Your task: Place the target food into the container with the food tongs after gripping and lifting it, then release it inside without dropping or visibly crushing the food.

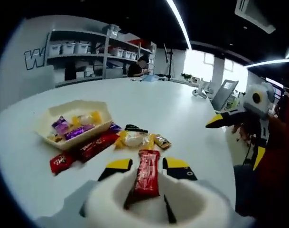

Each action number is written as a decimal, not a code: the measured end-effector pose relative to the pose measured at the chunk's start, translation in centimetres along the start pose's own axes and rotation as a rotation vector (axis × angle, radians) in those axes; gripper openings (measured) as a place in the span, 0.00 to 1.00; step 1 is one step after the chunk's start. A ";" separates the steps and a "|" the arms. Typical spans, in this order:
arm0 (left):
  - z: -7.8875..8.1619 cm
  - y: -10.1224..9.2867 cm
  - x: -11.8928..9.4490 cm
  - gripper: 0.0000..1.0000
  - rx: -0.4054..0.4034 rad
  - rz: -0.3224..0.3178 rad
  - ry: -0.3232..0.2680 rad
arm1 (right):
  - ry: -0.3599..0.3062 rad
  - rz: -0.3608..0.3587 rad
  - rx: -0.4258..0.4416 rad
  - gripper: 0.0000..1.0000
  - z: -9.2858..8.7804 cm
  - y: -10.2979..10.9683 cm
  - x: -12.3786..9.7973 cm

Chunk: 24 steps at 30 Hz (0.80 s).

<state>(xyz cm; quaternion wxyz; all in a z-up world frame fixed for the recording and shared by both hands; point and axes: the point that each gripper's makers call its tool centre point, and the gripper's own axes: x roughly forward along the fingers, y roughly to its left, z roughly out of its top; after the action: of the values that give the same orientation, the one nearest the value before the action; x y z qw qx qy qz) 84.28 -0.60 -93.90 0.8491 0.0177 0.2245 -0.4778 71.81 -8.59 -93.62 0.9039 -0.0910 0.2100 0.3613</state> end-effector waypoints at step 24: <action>-0.6 0.9 -0.9 0.26 -0.006 -0.015 0.021 | 0.008 0.005 -0.002 0.93 -0.2 0.1 0.0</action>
<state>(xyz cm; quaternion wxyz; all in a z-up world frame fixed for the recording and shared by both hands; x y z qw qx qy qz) 84.46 0.76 -94.25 0.8432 0.0185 0.2350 -0.4831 71.67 -8.63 -93.80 0.9021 -0.0927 0.2136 0.3633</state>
